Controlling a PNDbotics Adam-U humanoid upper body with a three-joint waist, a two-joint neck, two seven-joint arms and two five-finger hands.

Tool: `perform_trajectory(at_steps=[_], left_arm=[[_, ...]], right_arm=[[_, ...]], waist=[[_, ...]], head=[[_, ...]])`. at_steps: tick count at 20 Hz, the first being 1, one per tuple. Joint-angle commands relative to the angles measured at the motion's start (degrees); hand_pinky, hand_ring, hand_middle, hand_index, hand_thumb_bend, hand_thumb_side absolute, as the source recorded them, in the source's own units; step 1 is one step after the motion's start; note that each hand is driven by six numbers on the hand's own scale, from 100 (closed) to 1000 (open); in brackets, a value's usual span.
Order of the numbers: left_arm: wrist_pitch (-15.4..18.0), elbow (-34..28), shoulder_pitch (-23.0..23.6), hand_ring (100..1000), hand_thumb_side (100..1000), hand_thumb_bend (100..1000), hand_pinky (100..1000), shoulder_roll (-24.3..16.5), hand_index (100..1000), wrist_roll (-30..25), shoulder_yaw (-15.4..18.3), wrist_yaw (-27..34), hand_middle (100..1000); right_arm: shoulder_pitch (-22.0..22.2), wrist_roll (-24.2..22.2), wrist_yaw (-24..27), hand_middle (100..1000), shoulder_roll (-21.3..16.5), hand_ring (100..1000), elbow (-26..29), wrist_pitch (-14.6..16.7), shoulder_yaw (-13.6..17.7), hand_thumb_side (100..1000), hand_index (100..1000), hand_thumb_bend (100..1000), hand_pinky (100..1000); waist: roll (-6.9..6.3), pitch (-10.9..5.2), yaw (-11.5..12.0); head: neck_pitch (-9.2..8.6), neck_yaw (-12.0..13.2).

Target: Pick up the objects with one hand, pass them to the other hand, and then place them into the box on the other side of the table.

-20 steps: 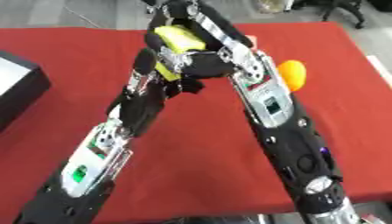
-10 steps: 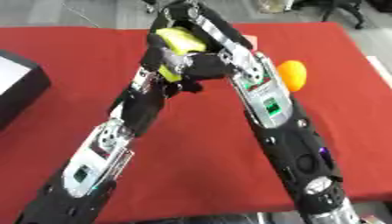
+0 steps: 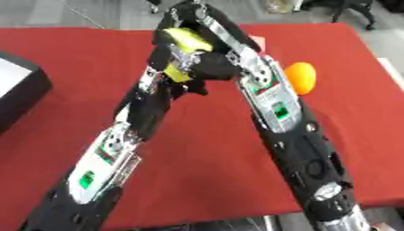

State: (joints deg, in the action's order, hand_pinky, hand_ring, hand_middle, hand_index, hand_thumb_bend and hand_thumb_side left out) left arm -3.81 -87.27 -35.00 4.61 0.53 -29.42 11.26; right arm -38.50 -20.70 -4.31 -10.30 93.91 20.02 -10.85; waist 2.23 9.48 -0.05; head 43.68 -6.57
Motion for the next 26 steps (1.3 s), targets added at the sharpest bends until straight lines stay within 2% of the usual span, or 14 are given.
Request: perform_trajectory(at_steps=[1,2,3,8,15,18,20,24,26], left_arm=[[0.27,-1.13,-0.95,533,929,215,712,0.51,674,0.92,0.51,1.23,496],[0.36,-1.18,-0.94,532,923,211,712,0.5,673,0.97,0.5,1.4,495],[0.45,-1.22,-0.92,532,922,210,712,0.5,672,0.99,0.49,1.55,495],[0.93,-1.26,-0.85,531,909,205,712,0.55,668,0.98,0.51,2.03,492],[1.15,-1.16,-0.83,531,907,207,712,0.65,666,0.94,0.48,2.29,491],[1.22,-1.15,-0.8,529,900,210,711,0.69,663,0.98,0.48,2.37,489],[1.36,-1.2,-0.78,520,881,206,706,0.68,647,1.09,0.52,2.39,477],[1.79,-1.19,-0.67,484,841,196,685,0.7,581,3.56,0.91,2.47,432],[1.86,-1.12,-0.66,447,816,188,665,0.73,520,5.42,1.0,2.43,383]], right_arm=[[-0.51,1.4,0.84,296,-0.22,252,0.41,-0.78,0.32,914,404,100,309],[-0.51,1.83,1.03,304,-0.21,260,0.39,-1.14,0.31,980,412,100,326],[-0.51,2.24,1.28,308,-0.2,265,0.35,-1.57,0.3,1000,416,100,339],[-0.59,3.64,3.65,344,-0.17,295,0.23,-4.18,0.22,1000,450,100,408],[-0.58,3.97,6.26,343,-0.25,296,0.5,-6.56,0.13,1000,450,100,410],[-0.58,3.59,6.4,351,-0.31,303,0.62,-6.67,0.04,1000,456,100,427],[-0.57,3.44,6.1,398,-0.34,338,0.8,-6.25,0.15,1000,487,100,492],[-0.63,3.63,4.58,453,-0.44,383,1.06,-4.84,0.47,1000,529,100,551],[-0.71,3.85,3.95,484,-0.51,413,1.04,-4.33,0.55,1000,554,100,586]], waist=[[0.0,-0.62,-0.17],[0.0,-0.62,-0.17],[0.01,-0.62,-0.18],[0.07,-0.62,-0.16],[0.18,-0.56,-0.14],[0.22,-0.57,-0.13],[0.23,-0.57,-0.14],[0.27,-0.59,-0.14],[0.28,-0.6,-0.11]], head=[[-0.52,0.13],[-0.51,0.12],[-0.5,0.09],[-0.47,0.06],[-0.33,0.05],[-0.29,0.02],[-0.26,0.05],[-0.2,0.07],[-0.16,0.04]])
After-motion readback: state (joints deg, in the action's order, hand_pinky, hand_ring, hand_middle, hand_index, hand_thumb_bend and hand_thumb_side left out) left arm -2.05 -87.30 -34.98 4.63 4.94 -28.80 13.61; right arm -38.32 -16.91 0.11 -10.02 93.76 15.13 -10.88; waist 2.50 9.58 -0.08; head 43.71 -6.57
